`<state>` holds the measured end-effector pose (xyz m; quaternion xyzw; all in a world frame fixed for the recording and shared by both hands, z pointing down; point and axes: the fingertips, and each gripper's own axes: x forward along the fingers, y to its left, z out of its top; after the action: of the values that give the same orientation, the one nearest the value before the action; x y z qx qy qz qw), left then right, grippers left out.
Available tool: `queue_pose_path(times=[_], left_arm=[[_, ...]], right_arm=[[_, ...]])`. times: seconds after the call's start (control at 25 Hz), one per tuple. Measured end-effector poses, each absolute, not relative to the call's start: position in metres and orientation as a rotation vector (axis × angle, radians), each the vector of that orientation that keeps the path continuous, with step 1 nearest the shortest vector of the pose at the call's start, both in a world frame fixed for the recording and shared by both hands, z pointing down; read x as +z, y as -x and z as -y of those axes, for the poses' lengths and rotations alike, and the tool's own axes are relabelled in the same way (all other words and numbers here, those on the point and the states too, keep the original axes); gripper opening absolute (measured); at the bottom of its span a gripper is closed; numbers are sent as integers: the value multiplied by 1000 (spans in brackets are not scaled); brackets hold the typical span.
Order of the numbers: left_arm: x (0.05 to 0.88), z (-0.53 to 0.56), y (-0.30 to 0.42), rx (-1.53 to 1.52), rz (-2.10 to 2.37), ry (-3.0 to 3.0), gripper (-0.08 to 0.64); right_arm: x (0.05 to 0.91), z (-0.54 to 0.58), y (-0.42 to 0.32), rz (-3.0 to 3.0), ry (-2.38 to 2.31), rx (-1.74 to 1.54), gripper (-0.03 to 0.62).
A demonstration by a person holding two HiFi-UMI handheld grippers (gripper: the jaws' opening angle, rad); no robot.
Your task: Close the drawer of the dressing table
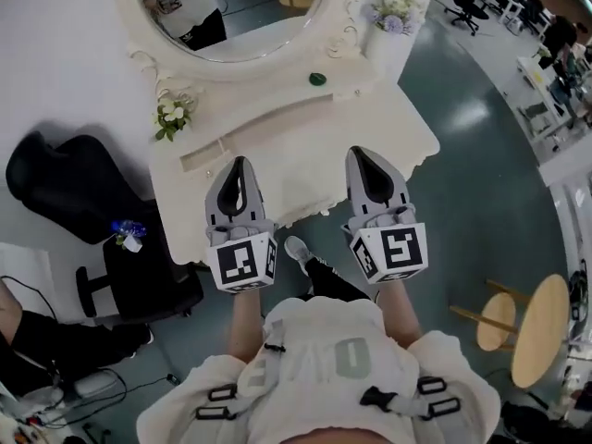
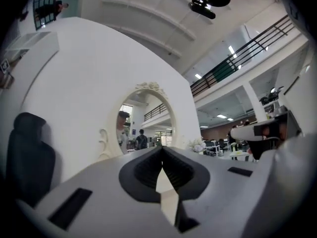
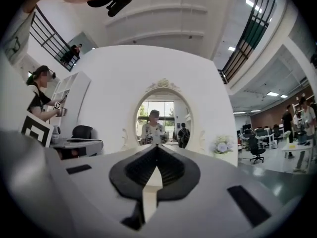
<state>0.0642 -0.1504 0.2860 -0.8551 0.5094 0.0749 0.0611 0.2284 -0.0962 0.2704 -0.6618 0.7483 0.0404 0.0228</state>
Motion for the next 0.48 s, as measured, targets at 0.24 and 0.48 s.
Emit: queue_pose_path(times=[0.24,0.48], left_arm=[[291,161,12,208,-1800,2416,20],[289,182,57,154,-1940,2269,20]], right_arm=[[272,136,-168,-2476,1824,113,8],[279,176,-124,-2536,1703,86,8]])
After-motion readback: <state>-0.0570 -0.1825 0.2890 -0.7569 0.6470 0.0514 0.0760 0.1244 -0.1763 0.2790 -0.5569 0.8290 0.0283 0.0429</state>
